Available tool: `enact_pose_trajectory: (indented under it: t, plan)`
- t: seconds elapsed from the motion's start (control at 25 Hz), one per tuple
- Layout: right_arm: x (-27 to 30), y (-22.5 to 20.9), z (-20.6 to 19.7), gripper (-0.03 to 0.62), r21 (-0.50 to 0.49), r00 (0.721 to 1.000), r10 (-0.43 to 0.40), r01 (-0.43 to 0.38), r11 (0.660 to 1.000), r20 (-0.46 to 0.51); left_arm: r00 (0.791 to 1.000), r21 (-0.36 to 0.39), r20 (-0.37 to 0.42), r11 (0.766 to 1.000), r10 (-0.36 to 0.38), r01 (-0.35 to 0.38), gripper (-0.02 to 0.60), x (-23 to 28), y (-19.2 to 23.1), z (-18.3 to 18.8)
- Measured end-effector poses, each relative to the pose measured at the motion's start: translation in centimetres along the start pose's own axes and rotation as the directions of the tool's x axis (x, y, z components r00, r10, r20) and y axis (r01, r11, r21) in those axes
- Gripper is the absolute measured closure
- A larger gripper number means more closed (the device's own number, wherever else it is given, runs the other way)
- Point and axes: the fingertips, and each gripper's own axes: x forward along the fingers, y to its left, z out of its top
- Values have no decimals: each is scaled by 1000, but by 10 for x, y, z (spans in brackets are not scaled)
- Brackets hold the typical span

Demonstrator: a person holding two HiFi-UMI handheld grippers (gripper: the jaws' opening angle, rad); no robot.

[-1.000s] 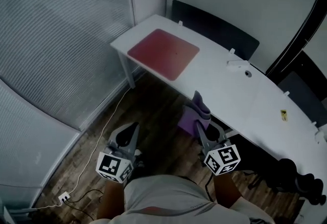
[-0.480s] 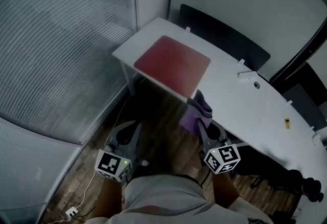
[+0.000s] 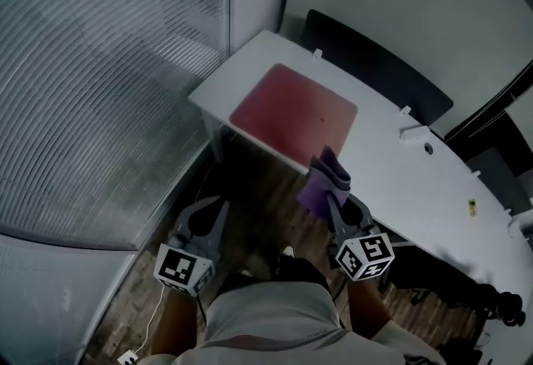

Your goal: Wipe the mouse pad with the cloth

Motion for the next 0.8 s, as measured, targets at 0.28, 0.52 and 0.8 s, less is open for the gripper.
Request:
enact_pose_trajectory:
  t: [0.28,0.52,0.8]
  plan:
    - [61,-33,5,540,46,1000,-5,5,999,-8,1000,7,-17,1000,1,-1,578,48,40,0]
    - [119,-83,22,540,82,1000,17,-17,996,0,1000,35,-27,999,13,-12,578,111,64,14]
    - [178,-179,47,540,112,1000,-8,8,994,-5,999,40,-35,999,5,-3,578,230,86,29]
